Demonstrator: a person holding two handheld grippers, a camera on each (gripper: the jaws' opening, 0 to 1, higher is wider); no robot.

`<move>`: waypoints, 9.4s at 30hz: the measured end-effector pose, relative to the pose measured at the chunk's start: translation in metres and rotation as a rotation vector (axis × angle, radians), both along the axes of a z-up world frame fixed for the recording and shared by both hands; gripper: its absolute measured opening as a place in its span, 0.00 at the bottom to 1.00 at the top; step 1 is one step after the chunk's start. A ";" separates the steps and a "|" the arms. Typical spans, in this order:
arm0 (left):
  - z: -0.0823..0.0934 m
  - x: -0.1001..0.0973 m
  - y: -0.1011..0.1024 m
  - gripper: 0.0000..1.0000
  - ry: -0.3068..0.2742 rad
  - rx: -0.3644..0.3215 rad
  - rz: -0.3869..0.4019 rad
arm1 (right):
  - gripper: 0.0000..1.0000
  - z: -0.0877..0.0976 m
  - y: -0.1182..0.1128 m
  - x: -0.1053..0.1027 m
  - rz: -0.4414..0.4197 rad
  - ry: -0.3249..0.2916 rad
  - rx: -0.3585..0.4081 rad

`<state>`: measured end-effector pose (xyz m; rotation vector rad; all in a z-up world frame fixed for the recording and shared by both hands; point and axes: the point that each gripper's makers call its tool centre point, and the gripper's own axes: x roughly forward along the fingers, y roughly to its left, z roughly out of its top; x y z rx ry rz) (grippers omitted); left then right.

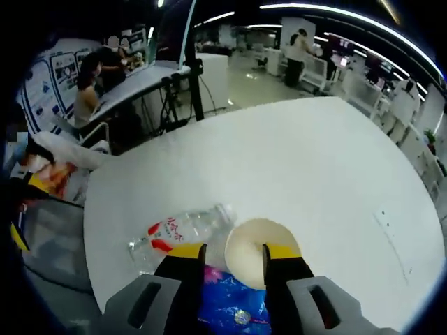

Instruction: Arrange the tabletop items into an orderly group along one side of the table until the central work area is clear of visible clutter.

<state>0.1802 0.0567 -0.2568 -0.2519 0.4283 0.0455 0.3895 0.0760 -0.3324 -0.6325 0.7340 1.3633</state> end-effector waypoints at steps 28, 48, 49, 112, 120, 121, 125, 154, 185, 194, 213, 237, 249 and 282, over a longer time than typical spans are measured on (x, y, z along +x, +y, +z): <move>-0.008 0.010 -0.003 0.46 0.009 -0.040 -0.013 | 0.40 0.031 -0.086 -0.003 -0.216 0.082 0.190; -0.014 0.024 -0.009 0.46 0.025 -0.059 -0.035 | 0.55 0.041 -0.164 -0.010 -0.347 0.089 0.262; -0.014 0.026 -0.008 0.46 0.026 -0.060 -0.034 | 0.57 0.042 -0.168 -0.011 -0.354 0.088 0.266; -0.058 0.096 0.014 0.45 0.204 -0.124 0.043 | 0.73 0.040 -0.297 -0.052 -0.589 0.098 0.314; -0.070 0.112 0.024 0.45 0.248 -0.136 0.056 | 0.73 0.039 -0.304 -0.047 -0.618 0.101 0.317; -0.071 0.112 0.024 0.44 0.255 -0.138 0.061 | 0.73 0.040 -0.305 -0.047 -0.621 0.101 0.317; -0.076 0.118 0.025 0.44 0.269 -0.139 0.064 | 0.73 0.040 -0.306 -0.047 -0.626 0.100 0.318; -0.120 0.160 0.043 0.42 0.432 -0.198 0.113 | 0.72 0.035 -0.315 -0.056 -0.658 0.129 0.298; -0.136 0.131 0.046 0.38 0.477 -0.078 0.024 | 0.71 0.034 -0.300 -0.058 -0.631 0.141 0.300; -0.135 0.105 0.045 0.38 0.485 -0.090 0.027 | 0.71 0.033 -0.293 -0.059 -0.613 0.149 0.304; -0.134 0.056 0.029 0.39 0.510 -0.089 0.008 | 0.71 0.031 -0.276 -0.065 -0.570 0.163 0.310; -0.146 0.060 0.033 0.41 0.530 -0.065 0.058 | 0.71 0.031 -0.282 -0.075 -0.563 0.164 0.304; -0.113 0.061 0.037 0.41 0.404 -0.076 0.101 | 0.71 0.035 -0.262 -0.079 -0.493 0.166 0.286; -0.087 0.027 0.041 0.40 0.259 0.136 0.058 | 0.71 0.039 -0.182 -0.107 -0.252 0.173 0.201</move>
